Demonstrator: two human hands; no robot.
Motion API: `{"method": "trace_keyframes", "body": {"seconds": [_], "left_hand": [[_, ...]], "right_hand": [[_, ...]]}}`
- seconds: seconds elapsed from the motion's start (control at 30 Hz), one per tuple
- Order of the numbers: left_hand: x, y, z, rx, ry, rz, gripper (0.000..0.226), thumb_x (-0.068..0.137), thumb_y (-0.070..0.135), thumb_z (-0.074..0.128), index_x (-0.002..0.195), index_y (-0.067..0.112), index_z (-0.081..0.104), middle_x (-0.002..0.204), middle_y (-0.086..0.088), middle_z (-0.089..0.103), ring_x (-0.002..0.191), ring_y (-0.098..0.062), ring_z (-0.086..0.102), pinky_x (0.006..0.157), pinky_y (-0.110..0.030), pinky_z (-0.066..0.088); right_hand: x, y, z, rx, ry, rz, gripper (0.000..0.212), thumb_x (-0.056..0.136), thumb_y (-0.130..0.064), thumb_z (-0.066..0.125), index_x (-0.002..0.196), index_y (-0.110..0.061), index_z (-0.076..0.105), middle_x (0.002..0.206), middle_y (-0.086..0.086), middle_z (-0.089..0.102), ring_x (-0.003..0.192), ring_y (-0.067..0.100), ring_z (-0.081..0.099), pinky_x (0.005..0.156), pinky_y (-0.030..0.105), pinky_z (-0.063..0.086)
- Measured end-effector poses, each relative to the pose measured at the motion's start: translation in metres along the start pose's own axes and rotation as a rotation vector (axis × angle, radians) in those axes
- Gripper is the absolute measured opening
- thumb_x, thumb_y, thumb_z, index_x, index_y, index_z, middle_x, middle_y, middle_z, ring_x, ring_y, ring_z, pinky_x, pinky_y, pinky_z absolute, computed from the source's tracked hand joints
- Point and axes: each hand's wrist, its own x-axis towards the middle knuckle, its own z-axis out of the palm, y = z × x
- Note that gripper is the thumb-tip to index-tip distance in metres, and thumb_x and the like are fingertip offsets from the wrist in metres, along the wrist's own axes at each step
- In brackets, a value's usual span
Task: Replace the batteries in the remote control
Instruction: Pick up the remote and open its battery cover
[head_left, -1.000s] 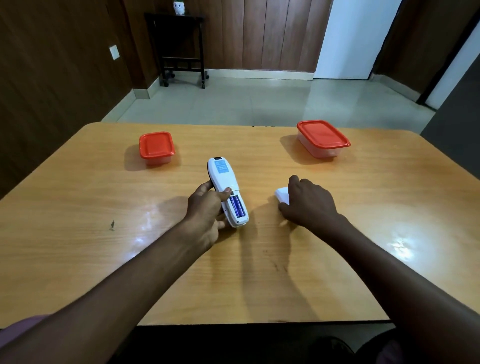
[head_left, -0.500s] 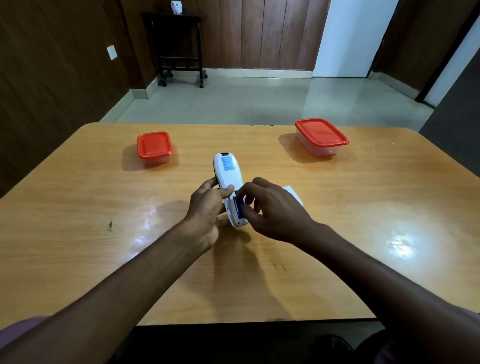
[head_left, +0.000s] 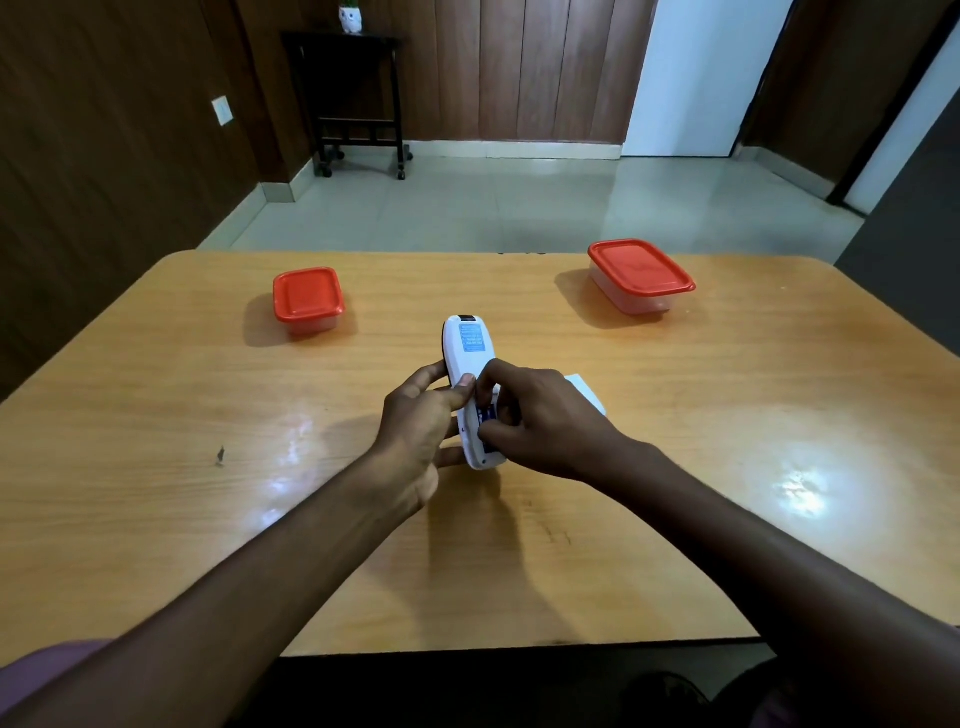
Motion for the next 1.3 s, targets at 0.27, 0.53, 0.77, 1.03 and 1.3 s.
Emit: {"method": "trace_keyframes", "body": {"seconds": [0.27,0.53,0.77,1.03,1.3], "left_hand": [[0.001,0.000,-0.001,-0.010,-0.001,-0.007,0.035,0.094,0.015,0.067,0.127,0.027,0.064,0.104,-0.008,0.079,0.088,-0.028,0.076,0.080,-0.063,0.058],[0.005,0.002,-0.001,-0.028,-0.012,0.009,0.039,0.093,0.015,0.069,0.129,0.026,0.062,0.108,-0.009,0.077,0.084,-0.027,0.076,0.071,-0.055,0.061],[0.005,0.006,-0.002,-0.044,0.018,0.012,0.041,0.093,0.014,0.068,0.133,0.023,0.059,0.109,-0.013,0.075,0.084,-0.029,0.075,0.081,-0.063,0.058],[0.006,0.010,-0.004,-0.093,0.046,-0.032,0.034,0.095,0.013,0.066,0.126,0.023,0.059,0.111,-0.009,0.072,0.098,-0.032,0.071,0.085,-0.062,0.056],[0.004,0.010,-0.005,-0.087,0.050,-0.036,0.034,0.095,0.012,0.067,0.126,0.024,0.060,0.109,-0.010,0.072,0.105,-0.033,0.070,0.084,-0.061,0.057]], "right_hand": [[0.002,-0.004,-0.001,0.037,-0.021,0.034,0.015,0.082,-0.018,0.065,0.093,-0.017,0.055,0.065,-0.003,0.060,0.059,0.018,0.053,0.059,0.039,0.048],[-0.003,-0.003,-0.003,0.022,-0.005,0.015,0.033,0.082,-0.027,0.071,0.091,-0.019,0.040,0.072,-0.007,0.056,0.062,0.011,0.053,0.055,0.030,0.041],[0.001,-0.001,-0.005,0.454,0.006,0.286,0.022,0.081,-0.013,0.075,0.094,-0.009,0.057,0.080,0.012,0.073,0.059,0.015,0.063,0.049,0.028,0.054],[0.005,0.024,-0.008,-0.238,0.071,0.247,0.018,0.083,-0.022,0.064,0.101,-0.019,0.067,0.081,-0.001,0.073,0.076,0.021,0.066,0.060,0.031,0.048],[0.007,0.032,0.001,-0.596,0.070,0.145,0.013,0.086,-0.015,0.062,0.082,-0.011,0.074,0.077,0.006,0.072,0.069,0.024,0.061,0.056,0.031,0.051]]}}
